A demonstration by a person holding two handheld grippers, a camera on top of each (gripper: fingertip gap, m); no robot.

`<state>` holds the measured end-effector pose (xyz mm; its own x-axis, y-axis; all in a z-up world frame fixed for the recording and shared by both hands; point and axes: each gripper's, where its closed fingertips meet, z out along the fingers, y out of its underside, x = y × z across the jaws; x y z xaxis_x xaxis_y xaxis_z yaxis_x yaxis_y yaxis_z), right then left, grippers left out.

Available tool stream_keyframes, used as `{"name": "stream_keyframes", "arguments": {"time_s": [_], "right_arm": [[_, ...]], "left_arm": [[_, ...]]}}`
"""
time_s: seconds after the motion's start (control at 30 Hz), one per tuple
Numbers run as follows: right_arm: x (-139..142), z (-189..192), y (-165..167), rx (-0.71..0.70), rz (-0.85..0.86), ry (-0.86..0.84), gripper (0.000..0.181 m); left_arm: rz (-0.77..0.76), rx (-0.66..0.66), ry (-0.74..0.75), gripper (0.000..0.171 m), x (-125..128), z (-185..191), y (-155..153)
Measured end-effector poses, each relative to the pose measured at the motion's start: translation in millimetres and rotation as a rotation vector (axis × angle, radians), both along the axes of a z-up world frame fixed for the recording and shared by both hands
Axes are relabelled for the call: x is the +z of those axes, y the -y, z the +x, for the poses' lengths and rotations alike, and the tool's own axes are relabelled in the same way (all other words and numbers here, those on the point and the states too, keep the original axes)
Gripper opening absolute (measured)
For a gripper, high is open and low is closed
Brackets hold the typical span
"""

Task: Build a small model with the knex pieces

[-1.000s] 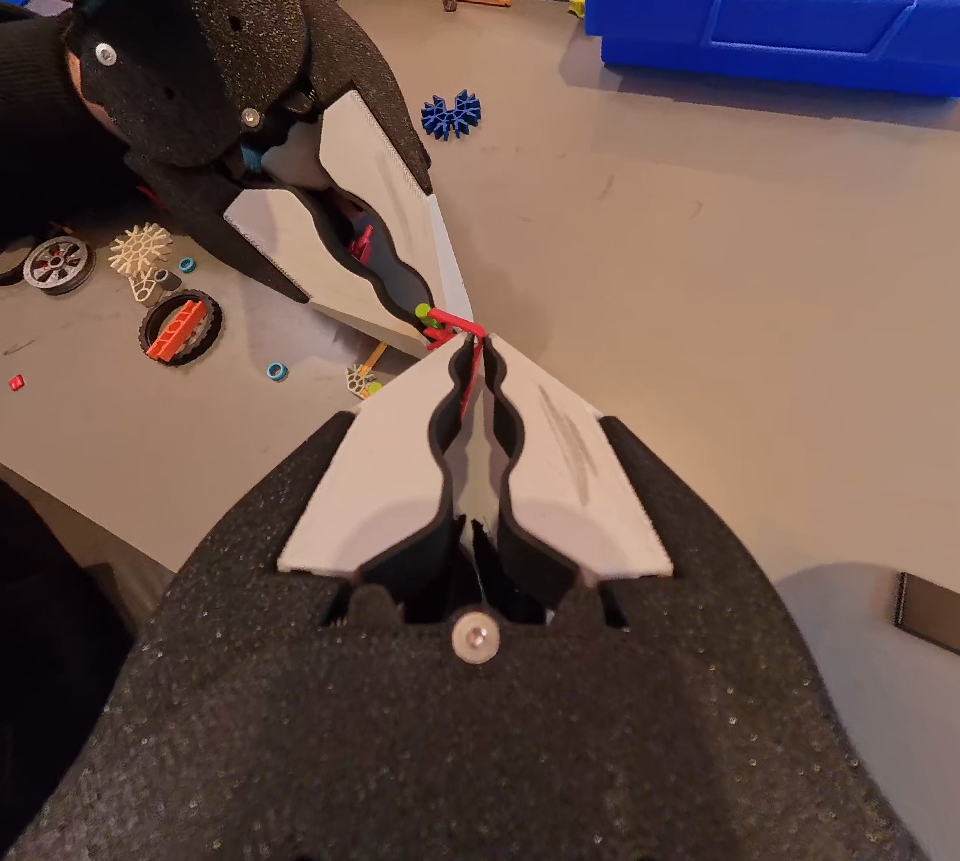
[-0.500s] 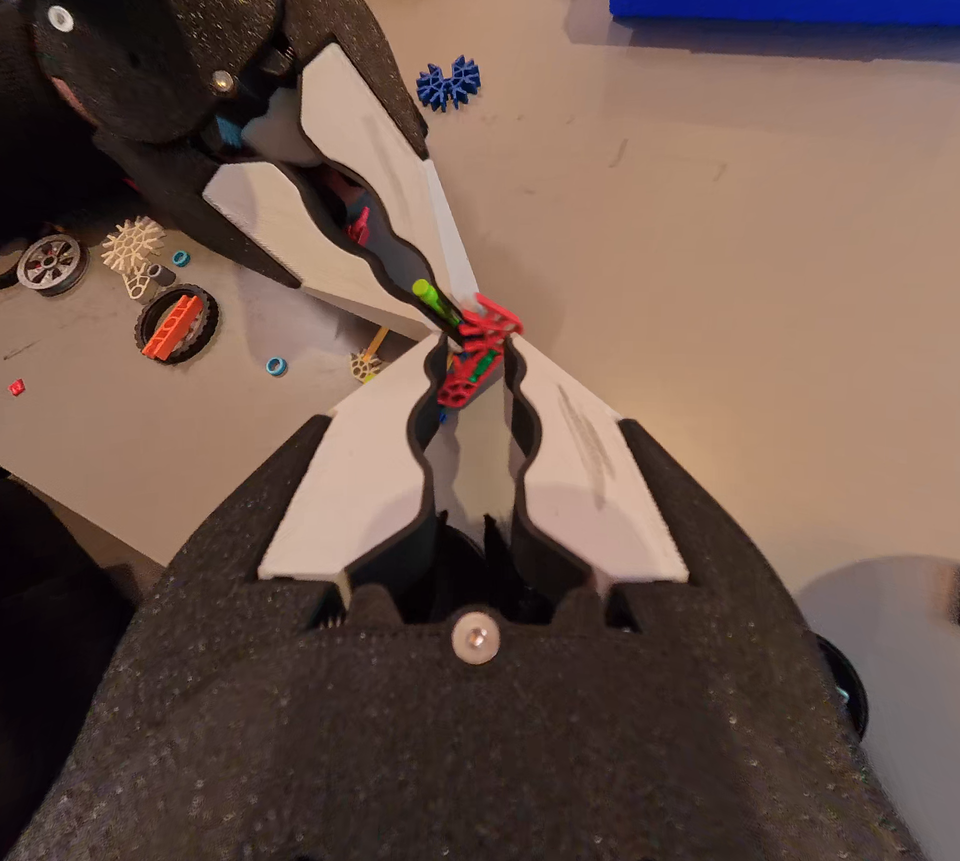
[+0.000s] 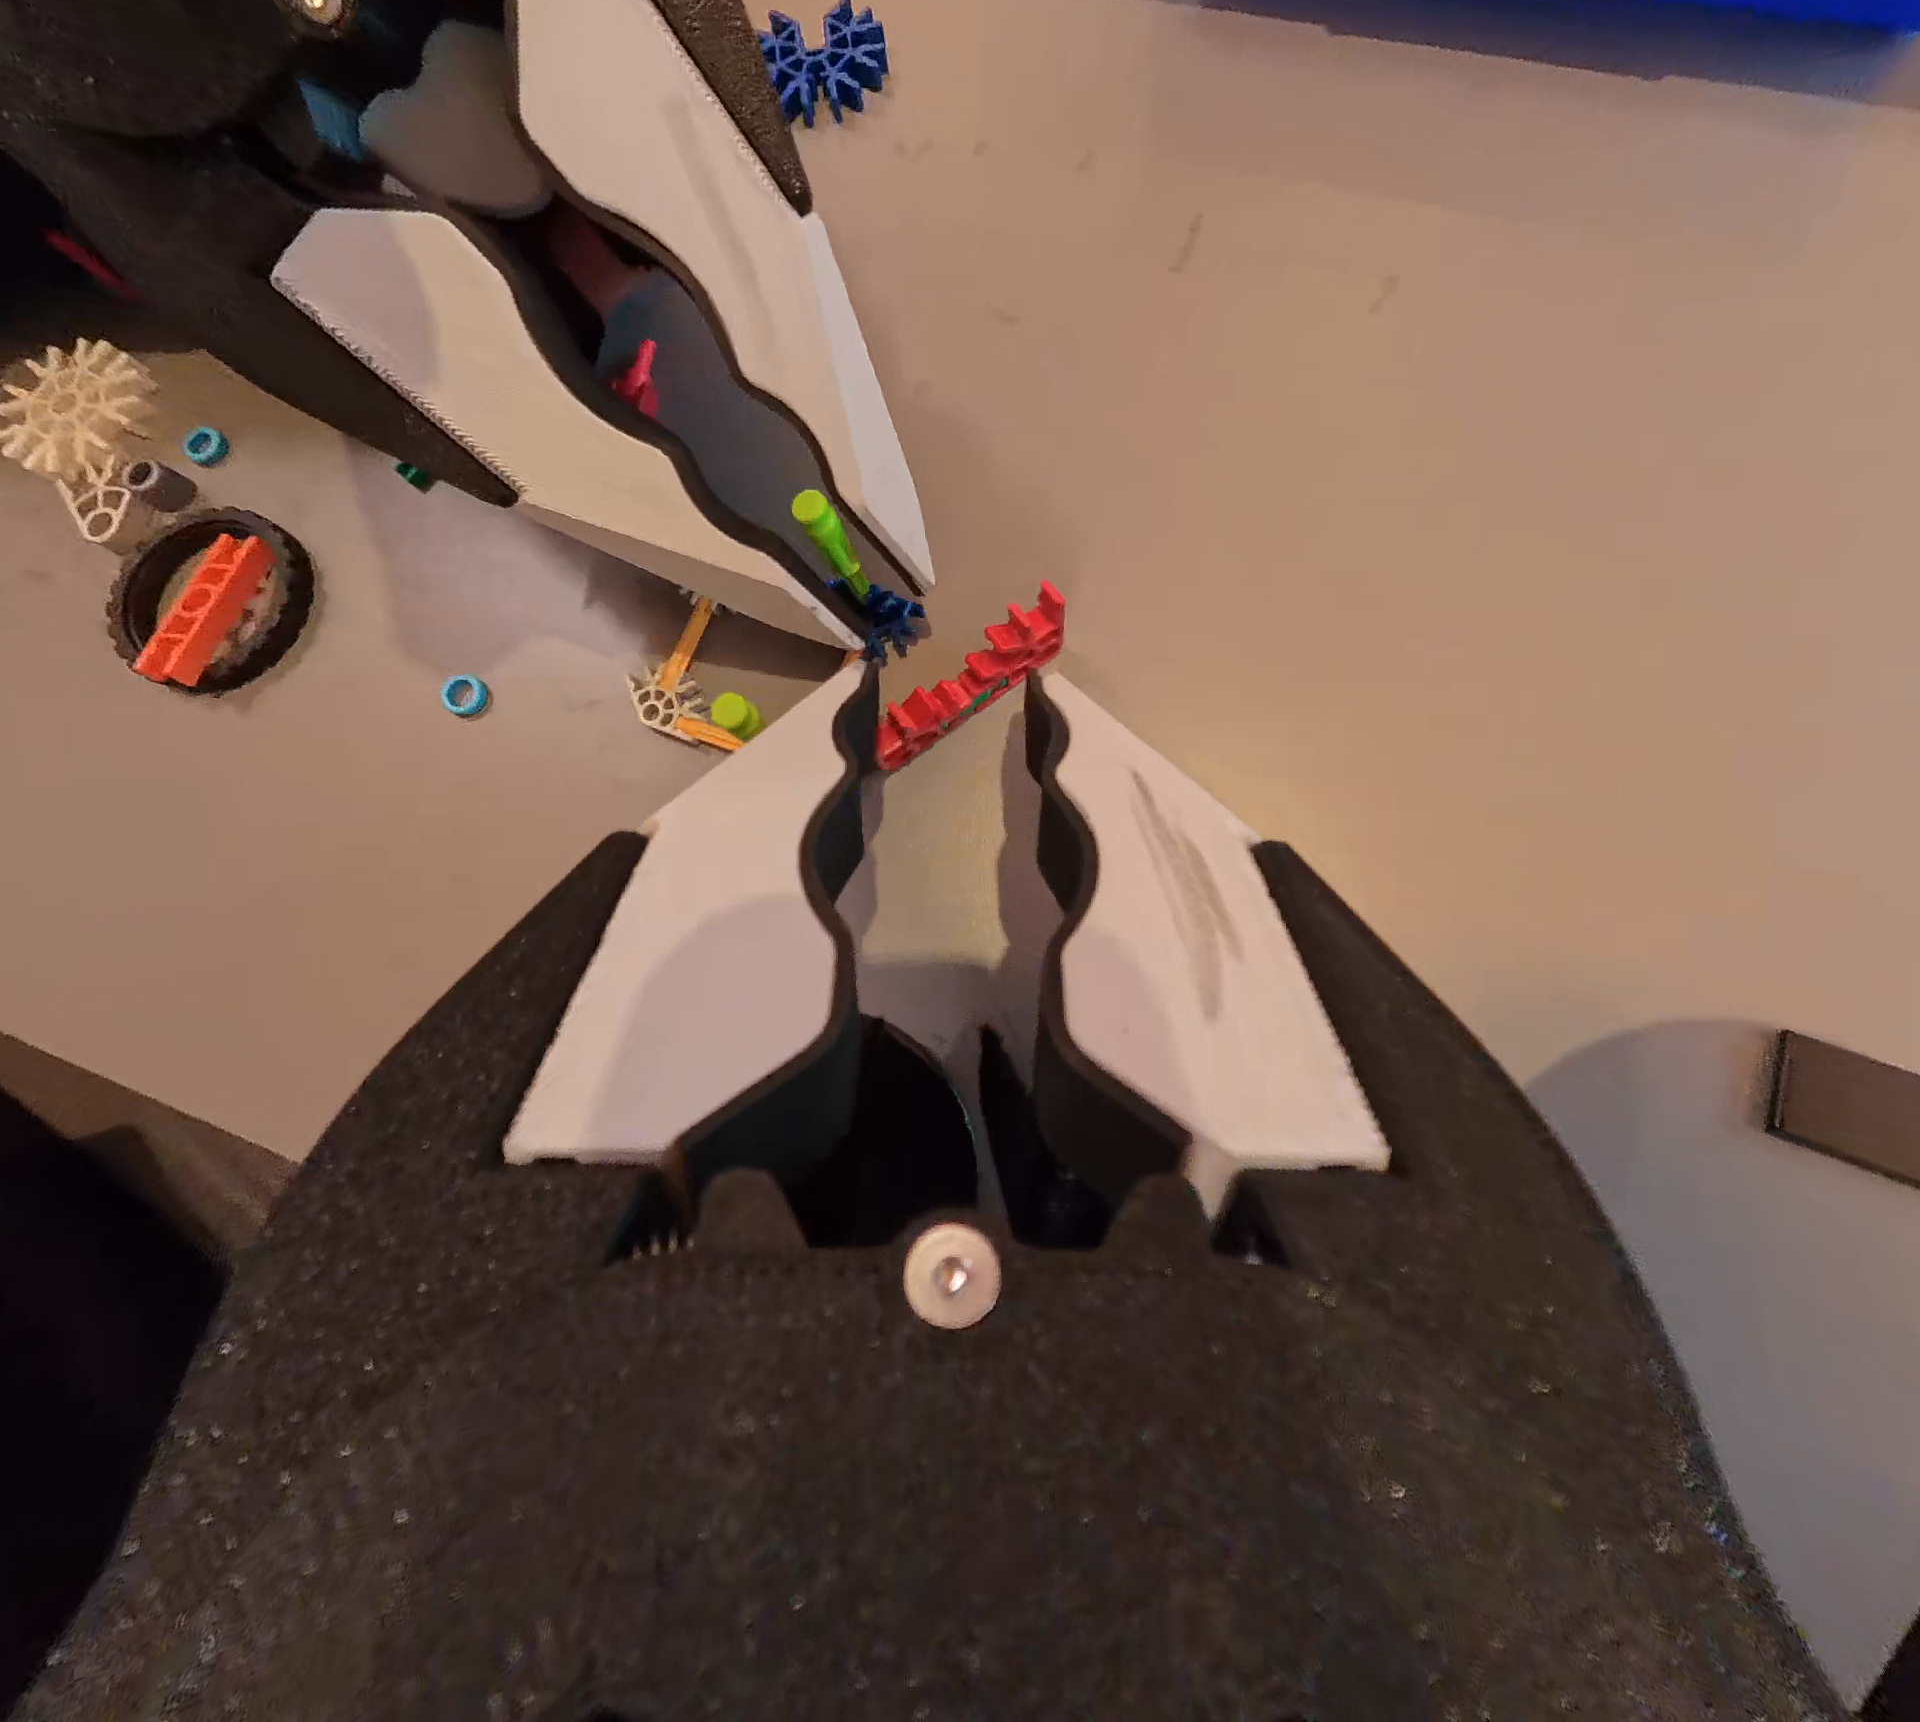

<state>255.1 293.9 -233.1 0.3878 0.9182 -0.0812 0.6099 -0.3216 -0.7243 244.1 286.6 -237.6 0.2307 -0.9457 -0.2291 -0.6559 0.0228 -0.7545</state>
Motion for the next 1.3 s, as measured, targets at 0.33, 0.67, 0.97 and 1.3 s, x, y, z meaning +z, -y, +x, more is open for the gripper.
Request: {"name": "stream_keyframes", "arguments": {"time_s": [0.33,0.67,0.97,1.3], "right_arm": [[-15.6,5.6,0.2,0.01,0.067,0.113,0.005],[39.4,5.5,-15.9,0.039,0.543,0.147,0.005],[74.9,-2.5,-20.8,0.107,1.197,0.362,0.005],[79.7,-5.4,-12.4,0.151,1.335,0.383,0.005]], "left_arm": [[-0.056,-0.002,0.001,0.018,2.0,-8.4,1.4],[-0.206,0.067,0.306,0.02,53.4,-13.7,-10.9],[-0.467,0.091,0.583,0.026,87.5,-6.9,-10.3],[-0.452,0.105,0.638,0.0,93.8,-5.0,-13.4]]}}
